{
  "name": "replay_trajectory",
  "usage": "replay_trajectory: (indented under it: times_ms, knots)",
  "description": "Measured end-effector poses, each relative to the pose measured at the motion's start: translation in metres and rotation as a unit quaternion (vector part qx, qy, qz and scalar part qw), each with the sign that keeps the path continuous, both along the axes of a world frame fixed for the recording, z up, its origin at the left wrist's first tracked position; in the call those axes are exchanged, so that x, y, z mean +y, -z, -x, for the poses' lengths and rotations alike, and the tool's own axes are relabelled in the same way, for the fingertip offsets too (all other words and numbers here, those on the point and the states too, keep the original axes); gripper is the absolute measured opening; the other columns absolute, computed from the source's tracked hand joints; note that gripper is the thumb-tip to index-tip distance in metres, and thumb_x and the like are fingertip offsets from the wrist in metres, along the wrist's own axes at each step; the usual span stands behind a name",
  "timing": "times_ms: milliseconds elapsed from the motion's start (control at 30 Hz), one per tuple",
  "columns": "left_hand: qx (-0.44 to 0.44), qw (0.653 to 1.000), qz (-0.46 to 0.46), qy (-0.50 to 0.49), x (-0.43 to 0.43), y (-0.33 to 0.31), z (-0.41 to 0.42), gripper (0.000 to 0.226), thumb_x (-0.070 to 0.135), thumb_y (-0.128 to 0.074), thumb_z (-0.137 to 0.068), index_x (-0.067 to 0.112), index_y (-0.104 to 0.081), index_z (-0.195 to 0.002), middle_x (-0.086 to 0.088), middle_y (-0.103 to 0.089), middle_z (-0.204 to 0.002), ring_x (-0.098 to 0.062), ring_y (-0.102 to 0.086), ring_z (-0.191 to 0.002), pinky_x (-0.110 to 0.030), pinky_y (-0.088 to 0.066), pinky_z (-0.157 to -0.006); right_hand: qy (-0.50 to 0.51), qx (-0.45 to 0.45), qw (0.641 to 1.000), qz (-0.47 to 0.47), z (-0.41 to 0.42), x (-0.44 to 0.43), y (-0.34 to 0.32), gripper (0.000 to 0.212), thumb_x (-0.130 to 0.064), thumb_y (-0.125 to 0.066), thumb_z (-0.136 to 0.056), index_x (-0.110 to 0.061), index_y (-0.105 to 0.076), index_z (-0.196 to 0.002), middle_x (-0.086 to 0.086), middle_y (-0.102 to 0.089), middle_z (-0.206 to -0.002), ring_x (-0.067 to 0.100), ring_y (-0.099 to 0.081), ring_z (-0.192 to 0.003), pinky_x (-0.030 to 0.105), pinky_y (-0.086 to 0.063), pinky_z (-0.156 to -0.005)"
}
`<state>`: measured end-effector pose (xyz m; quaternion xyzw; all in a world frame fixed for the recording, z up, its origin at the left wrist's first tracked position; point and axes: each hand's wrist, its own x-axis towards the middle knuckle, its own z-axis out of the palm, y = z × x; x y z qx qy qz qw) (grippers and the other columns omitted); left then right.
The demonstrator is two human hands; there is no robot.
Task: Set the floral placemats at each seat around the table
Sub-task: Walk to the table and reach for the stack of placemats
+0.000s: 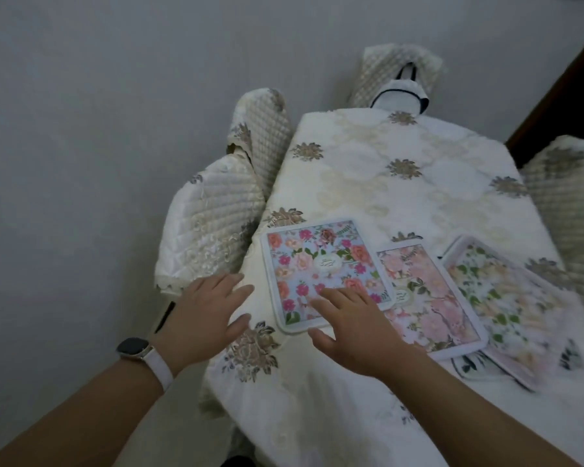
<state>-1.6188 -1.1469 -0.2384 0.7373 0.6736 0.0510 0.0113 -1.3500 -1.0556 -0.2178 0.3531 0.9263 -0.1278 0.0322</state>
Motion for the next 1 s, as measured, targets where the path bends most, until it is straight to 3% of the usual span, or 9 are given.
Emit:
replay_trajectory:
  times_ms: [200,400,600,733,900,1000]
  knots:
    - [-0.007,0.996,0.032,0.085,0.060,0.029,0.046,0.053,0.051,-0.042,-0.087,0.020,-0.063,-0.125,-0.007,-0.063,-0.128,-0.028,-0.058,-0.116,-0.045,-0.049,-0.091,0.110,-0.051,0.992,0.028,0.029,0.008,0.015,0.055,-0.056,-0.037,-0.095,-0.028,-0.043,-0.142,-0.004,-0.041,-0.151,0.019,-0.034,-0.139,0.040,-0.026,-0.114]
    - [-0.031,0.984,0.071,0.162,0.105,0.052,0.057,0.053,0.049,-0.041,-0.087,0.018,-0.064,-0.124,-0.010,-0.065,-0.125,-0.029,-0.061,-0.112,-0.042,-0.054,-0.086,0.219,-0.074,0.972,0.051,0.032,-0.004,0.020,0.060,-0.058,-0.031,-0.093,-0.029,-0.039,-0.145,-0.004,-0.036,-0.155,0.019,-0.032,-0.142,0.039,-0.028,-0.115]
    - [-0.061,0.973,0.154,0.162,0.150,0.084,0.051,0.063,0.053,-0.035,-0.090,0.018,-0.050,-0.140,-0.010,-0.048,-0.145,-0.029,-0.046,-0.131,-0.043,-0.043,-0.103,0.305,-0.050,0.946,0.092,0.026,-0.008,0.037,0.055,-0.051,-0.041,-0.096,-0.026,-0.041,-0.144,-0.003,-0.041,-0.150,0.019,-0.038,-0.136,0.038,-0.035,-0.108]
    - [-0.071,0.963,0.215,0.144,0.175,0.100,0.041,0.057,0.044,-0.044,-0.096,0.018,-0.039,-0.146,-0.006,-0.039,-0.150,-0.026,-0.038,-0.134,-0.039,-0.040,-0.104,0.410,0.021,0.890,0.198,0.032,0.000,0.058,0.056,-0.045,-0.045,-0.098,-0.021,-0.037,-0.147,0.000,-0.039,-0.150,0.019,-0.040,-0.133,0.034,-0.038,-0.105]
    - [-0.125,0.959,0.227,0.118,0.195,0.110,0.030,0.047,0.039,-0.045,-0.094,0.014,-0.050,-0.134,-0.006,-0.052,-0.130,-0.025,-0.050,-0.117,-0.033,-0.044,-0.089,0.536,0.137,0.774,0.307,0.045,0.013,0.080,0.055,-0.038,-0.048,-0.098,-0.016,-0.035,-0.147,0.007,-0.038,-0.149,0.021,-0.048,-0.127,0.032,-0.039,-0.097]
    - [-0.118,0.959,0.235,0.107,0.210,0.116,0.029,0.056,0.044,-0.044,-0.093,0.012,-0.045,-0.140,-0.011,-0.040,-0.148,-0.029,-0.038,-0.135,-0.035,-0.036,-0.105,0.560,0.160,0.749,0.316,0.048,0.018,0.093,0.057,-0.037,-0.050,-0.096,-0.016,-0.034,-0.146,0.008,-0.039,-0.144,0.018,-0.050,-0.115,0.030,-0.041,-0.093]
